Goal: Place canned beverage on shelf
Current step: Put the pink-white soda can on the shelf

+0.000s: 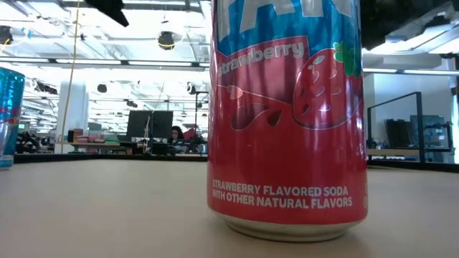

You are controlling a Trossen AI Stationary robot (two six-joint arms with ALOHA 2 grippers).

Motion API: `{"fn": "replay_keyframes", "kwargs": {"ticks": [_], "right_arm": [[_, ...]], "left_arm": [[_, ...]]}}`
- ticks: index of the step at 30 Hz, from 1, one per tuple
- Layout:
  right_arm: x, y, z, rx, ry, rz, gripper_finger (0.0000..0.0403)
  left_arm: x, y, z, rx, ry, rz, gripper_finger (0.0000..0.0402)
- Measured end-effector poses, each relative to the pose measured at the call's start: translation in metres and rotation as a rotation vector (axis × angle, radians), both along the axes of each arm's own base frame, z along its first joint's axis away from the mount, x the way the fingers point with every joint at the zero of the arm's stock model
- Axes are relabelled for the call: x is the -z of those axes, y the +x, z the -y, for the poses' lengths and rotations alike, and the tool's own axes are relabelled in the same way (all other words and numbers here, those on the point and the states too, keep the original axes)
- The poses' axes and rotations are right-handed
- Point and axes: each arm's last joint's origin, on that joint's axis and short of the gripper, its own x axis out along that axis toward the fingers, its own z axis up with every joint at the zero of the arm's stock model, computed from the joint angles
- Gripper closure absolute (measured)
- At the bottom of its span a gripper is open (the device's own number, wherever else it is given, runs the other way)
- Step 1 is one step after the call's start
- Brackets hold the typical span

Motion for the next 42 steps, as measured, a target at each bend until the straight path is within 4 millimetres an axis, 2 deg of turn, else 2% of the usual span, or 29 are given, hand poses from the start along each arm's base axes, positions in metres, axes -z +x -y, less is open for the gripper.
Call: {"fn": "replay_keyframes", "kwargs": {"ticks": [5,11,14,17,20,23,28,31,35,42], "right_arm": [[-0.006,0.006,0.007,0.022,0.007,0.059,0.037],[-0.018,0.014,0.015,0.016,-0.056,0.168,0.037],[-0.021,0.017,0.019,0.026,-0.045,0.205,0.0364],[-0.022,0.02,0.027,0.019,-0.032,0.214,0.0346],[-0.024,0.023,0.035,-0.006,-0.007,0.224,0.032],[-0.02,0.029,0.044,-0.054,0.033,0.212,0.0284],[-0.009,0.04,0.051,-0.101,0.045,0.2,0.0209],[0.002,0.046,0.053,-0.101,0.012,0.163,0.0163],[0.002,0.055,0.058,-0.076,0.022,0.155,0.0115],[-0.009,0.065,0.068,-0.019,0.054,0.051,0.0053]], "left_arm": [[0.038,-0.031,-0.014,-0.084,0.082,0.315,0.0019],[0.091,-0.054,-0.036,-0.288,0.145,0.396,0.0019],[0.106,-0.062,-0.047,-0.442,0.115,0.447,0.0019],[0.104,-0.068,-0.057,-0.537,0.083,0.502,0.0019],[0.099,-0.071,-0.065,-0.532,0.075,0.49,0.0019],[0.095,-0.075,-0.071,-0.468,0.078,0.438,0.0019],[0.101,-0.082,-0.076,-0.363,0.09,0.291,0.0019],[0.096,-0.077,-0.075,-0.252,0.049,0.339,0.0019],[0.094,-0.074,-0.072,-0.066,0.022,0.338,0.0019],[0.098,-0.077,-0.074,-0.125,0.056,0.282,0.0019]]}}
